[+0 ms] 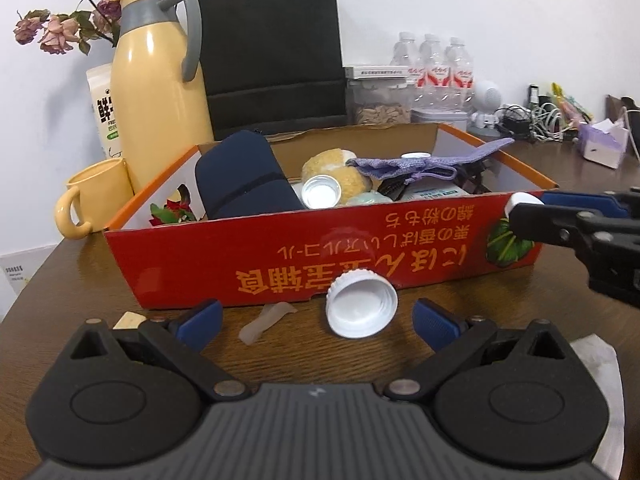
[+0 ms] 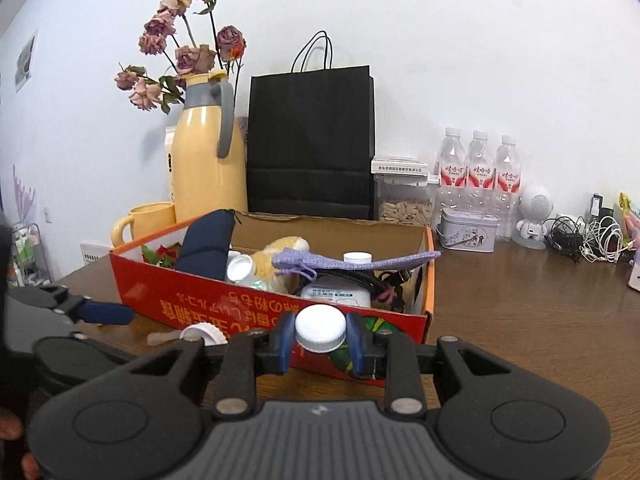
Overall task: Organize objects
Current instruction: 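Grasp a small white cap with the right gripper while the left gripper grasps a large ridged cap, then carry both caps into the box and open both grippers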
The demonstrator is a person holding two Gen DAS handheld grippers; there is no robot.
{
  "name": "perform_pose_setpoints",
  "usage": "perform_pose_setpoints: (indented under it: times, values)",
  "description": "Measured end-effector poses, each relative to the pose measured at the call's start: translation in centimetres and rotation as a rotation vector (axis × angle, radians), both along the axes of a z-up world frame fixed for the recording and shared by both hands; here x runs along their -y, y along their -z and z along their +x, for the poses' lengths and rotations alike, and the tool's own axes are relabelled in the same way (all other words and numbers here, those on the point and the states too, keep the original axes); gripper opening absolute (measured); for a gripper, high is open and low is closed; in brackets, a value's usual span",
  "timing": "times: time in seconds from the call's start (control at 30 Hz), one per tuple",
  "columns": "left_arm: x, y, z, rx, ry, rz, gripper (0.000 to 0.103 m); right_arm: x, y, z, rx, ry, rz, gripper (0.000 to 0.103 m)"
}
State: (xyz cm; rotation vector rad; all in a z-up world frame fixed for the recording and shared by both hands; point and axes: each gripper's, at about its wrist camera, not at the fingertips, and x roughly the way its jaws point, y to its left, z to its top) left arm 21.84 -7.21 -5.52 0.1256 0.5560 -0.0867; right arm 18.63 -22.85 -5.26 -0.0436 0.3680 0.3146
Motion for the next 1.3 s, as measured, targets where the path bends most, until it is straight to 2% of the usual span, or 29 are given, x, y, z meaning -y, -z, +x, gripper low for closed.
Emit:
perform_pose_setpoints:
  times: [0.27, 0.3, 0.33, 0.4, 0.43, 0.93, 1.3]
  values:
    - [1.3, 0.0, 1.1, 0.0, -0.019, -0.017, 0.101, -0.1, -0.2, -0.4, 0.014, 0.001, 0.009, 0.026]
    - [1.3, 0.0, 1.1, 0.0, -0.016, -0.024, 0.092, -0.1, -0.3, -0.4, 0.015, 0.001, 0.011, 0.026]
    - [1.2, 0.0, 1.0, -0.004, -0.012, -0.028, 0.073, 0.0, -0.3, -0.5, 0.016, 0.002, 0.012, 0.026]
    - [1.1, 0.1, 1.0, -0.022, -0.008, -0.038, 0.043, 0.0, -0.3, -0.5, 0.018, -0.001, 0.014, 0.026]
    - [1.0, 0.2, 1.0, -0.026, -0.005, -0.042, 0.041, -0.1, -0.3, -0.5, 0.019, -0.002, 0.015, 0.026]
    - [0.3, -1.7, -1.5, 0.092, 0.045, -0.087, 0.041, 0.2, -0.5, -0.8, 0.029, -0.017, 0.034, 0.026]
    - [-1.1, -6.0, -1.2, 0.214, 0.025, -0.125, 0.041, 0.0, -3.0, 0.7, 0.052, -0.033, 0.064, 0.026]
